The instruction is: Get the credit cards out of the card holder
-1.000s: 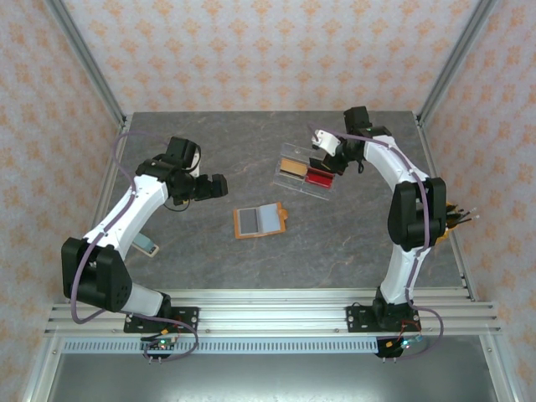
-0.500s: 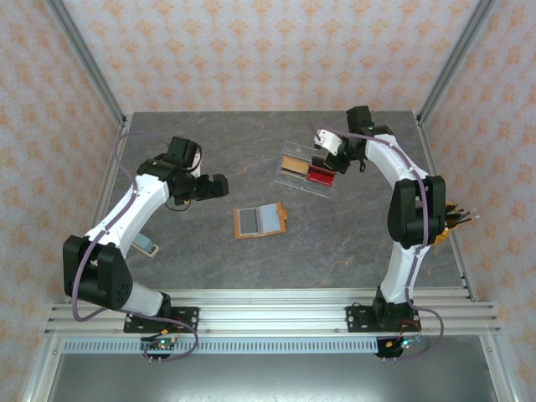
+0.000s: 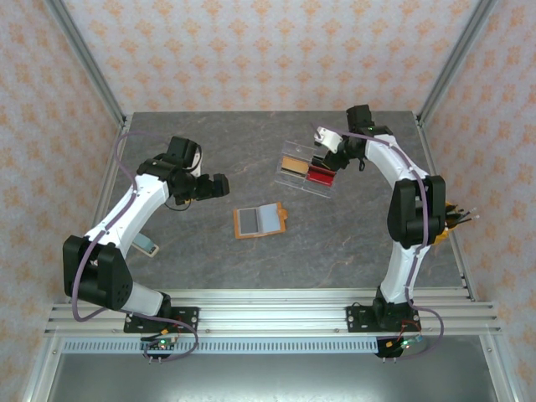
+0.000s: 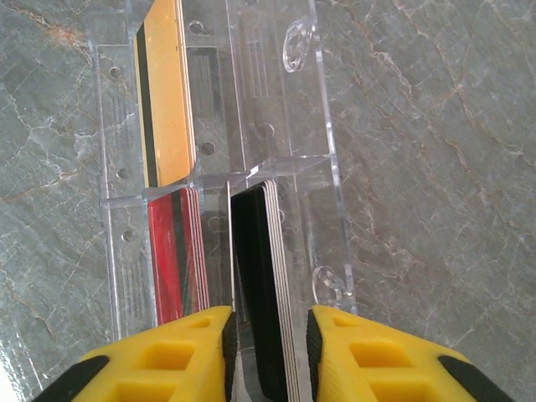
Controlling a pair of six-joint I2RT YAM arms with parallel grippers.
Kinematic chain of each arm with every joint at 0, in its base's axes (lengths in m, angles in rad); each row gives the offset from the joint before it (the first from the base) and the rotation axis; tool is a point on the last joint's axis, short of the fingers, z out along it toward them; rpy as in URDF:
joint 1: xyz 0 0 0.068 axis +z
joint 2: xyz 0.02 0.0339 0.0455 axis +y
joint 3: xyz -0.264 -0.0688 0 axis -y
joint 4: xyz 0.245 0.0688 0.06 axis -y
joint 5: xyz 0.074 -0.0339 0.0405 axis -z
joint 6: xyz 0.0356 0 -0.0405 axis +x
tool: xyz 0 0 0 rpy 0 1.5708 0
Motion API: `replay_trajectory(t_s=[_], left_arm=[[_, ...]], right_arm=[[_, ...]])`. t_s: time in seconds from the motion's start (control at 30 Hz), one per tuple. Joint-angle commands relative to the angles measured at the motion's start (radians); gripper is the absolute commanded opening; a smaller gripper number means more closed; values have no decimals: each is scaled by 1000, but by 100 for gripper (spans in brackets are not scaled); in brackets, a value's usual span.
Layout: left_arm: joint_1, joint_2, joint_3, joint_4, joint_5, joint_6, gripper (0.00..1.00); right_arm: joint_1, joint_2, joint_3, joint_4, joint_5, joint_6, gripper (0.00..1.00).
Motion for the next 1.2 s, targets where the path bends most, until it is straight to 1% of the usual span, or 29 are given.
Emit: replay_trajectory(t_s=[0.0, 0.1, 0.23, 0.33, 0.47, 0.53, 0.6, 0.63, 0.67, 0.77, 0.83, 0.87, 0.97, 1.17], left_arm=[[8, -4, -8, 6, 10, -6, 100], [8, -5, -9, 8, 13, -12, 100], [9, -7, -18, 25, 29, -32, 100], [8, -3, -24, 42, 59, -61, 100], [8, -13, -68, 93, 96, -119, 100], [8, -15, -94, 125, 120, -149, 100], [6, -12, -121, 159, 143, -183, 100], [5, -11, -132, 170, 150, -186, 100], [5, -11, -143, 181, 153, -220, 100], [5, -11, -176, 214, 161, -265, 100], [5, -10, -198, 231, 158, -297, 100], [5, -8, -208, 240, 156, -311, 100], [5, 3, -229, 259, 153, -344, 100], [5, 14, -252, 273, 154, -374, 98]], right_arm=[[-7, -113, -42, 61, 12, 61, 33], [-7, -185, -104, 122, 36, 153, 34], [-6, -275, -163, 150, 50, 337, 35], [8, -343, -212, 179, 66, 542, 36], [75, -415, -272, 141, 118, 756, 39], [120, -445, -301, 119, 110, 856, 42], [179, -474, -334, 109, 118, 969, 44], [205, -479, -341, 96, 130, 1016, 45], [234, -482, -348, 85, 157, 1078, 45], [314, -464, -359, 56, 246, 1252, 49], [375, -447, -381, 79, 257, 1311, 49], [414, -440, -398, 105, 297, 1349, 51], [498, -375, -382, 100, 371, 1415, 54], [621, -164, -261, 70, 375, 1477, 54]])
